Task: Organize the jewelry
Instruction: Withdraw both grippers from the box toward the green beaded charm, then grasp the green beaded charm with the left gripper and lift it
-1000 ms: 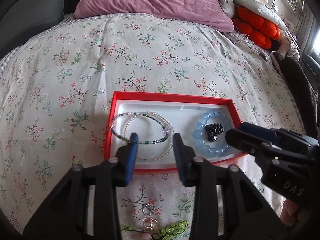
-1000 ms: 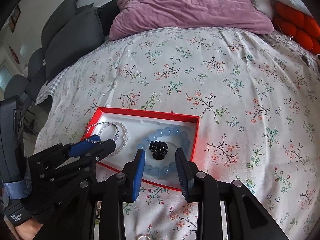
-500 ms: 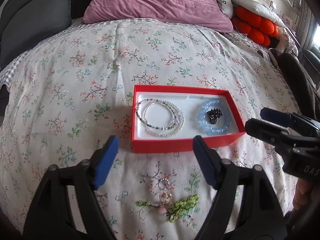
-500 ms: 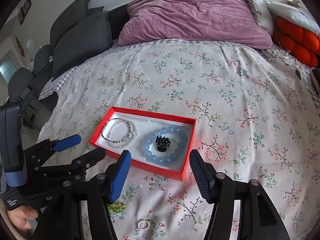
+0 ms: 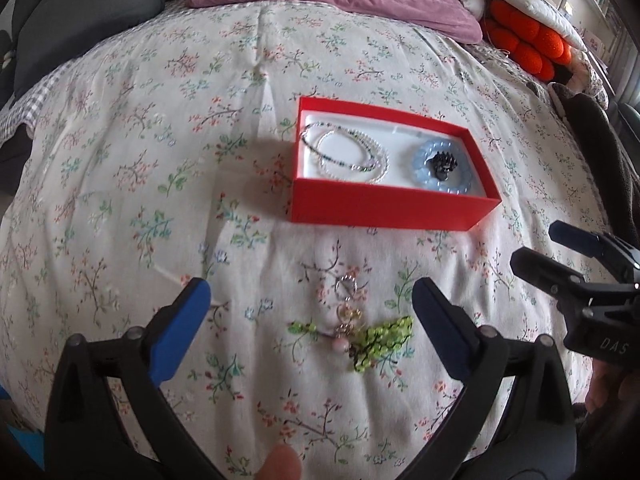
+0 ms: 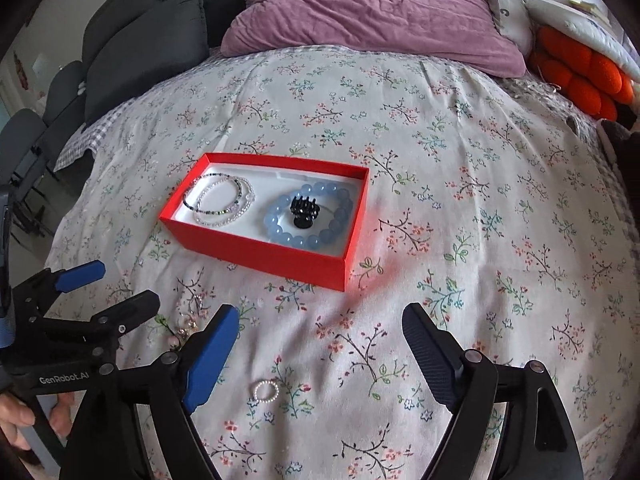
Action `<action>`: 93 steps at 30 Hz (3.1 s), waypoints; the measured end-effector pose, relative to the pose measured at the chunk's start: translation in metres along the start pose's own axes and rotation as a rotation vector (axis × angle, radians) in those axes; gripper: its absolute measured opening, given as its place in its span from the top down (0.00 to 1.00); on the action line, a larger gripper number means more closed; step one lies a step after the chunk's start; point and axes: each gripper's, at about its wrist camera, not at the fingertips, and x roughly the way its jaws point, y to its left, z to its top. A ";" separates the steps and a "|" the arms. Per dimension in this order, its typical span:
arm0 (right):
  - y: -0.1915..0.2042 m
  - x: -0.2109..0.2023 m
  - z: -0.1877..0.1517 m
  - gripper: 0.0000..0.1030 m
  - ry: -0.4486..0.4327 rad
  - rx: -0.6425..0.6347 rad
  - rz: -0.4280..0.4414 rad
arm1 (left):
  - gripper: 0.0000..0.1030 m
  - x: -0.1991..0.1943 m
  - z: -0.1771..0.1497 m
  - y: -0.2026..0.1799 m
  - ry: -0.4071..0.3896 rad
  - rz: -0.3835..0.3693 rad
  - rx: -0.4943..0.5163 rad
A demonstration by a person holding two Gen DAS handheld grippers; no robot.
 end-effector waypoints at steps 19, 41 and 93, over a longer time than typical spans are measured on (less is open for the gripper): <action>0.001 0.015 -0.058 0.16 0.115 -0.083 -0.058 | 0.01 0.003 -0.055 0.006 0.067 0.037 0.062; 0.011 0.035 -0.088 0.16 0.111 -0.193 -0.065 | 0.01 0.019 -0.077 0.008 0.014 -0.035 0.131; 0.045 0.049 -0.079 0.39 0.095 -0.272 0.066 | 0.92 0.001 -0.057 0.014 0.059 -0.046 0.089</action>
